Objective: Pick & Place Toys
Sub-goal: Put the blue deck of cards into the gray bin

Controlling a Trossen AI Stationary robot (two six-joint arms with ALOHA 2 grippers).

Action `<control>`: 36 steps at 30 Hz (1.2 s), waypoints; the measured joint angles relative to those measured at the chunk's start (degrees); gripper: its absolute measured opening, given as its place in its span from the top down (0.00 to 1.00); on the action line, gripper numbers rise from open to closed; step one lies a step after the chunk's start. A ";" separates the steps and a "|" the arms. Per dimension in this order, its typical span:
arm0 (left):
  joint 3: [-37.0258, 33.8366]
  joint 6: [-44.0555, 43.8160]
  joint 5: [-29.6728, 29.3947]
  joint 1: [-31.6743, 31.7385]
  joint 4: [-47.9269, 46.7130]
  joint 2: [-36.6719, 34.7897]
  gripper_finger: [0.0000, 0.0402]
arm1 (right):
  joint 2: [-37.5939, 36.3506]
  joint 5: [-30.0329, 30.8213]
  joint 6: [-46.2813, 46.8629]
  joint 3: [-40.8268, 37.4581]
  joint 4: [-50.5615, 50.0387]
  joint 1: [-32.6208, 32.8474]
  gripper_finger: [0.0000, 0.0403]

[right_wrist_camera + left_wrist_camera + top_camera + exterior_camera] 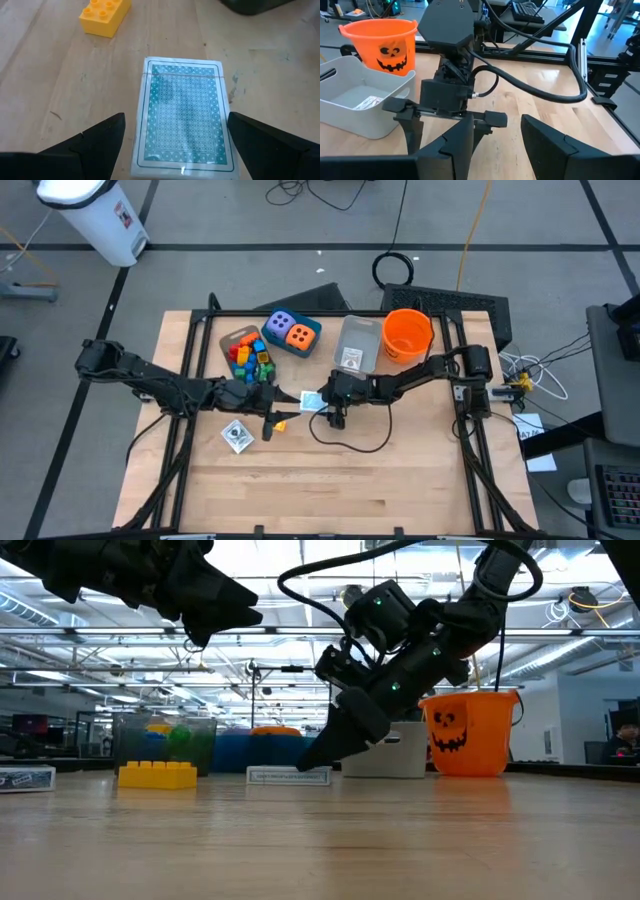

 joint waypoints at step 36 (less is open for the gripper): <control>0.02 1.46 -0.09 0.02 -2.37 0.00 0.58 | -0.70 1.68 -12.13 -0.09 4.78 0.85 0.14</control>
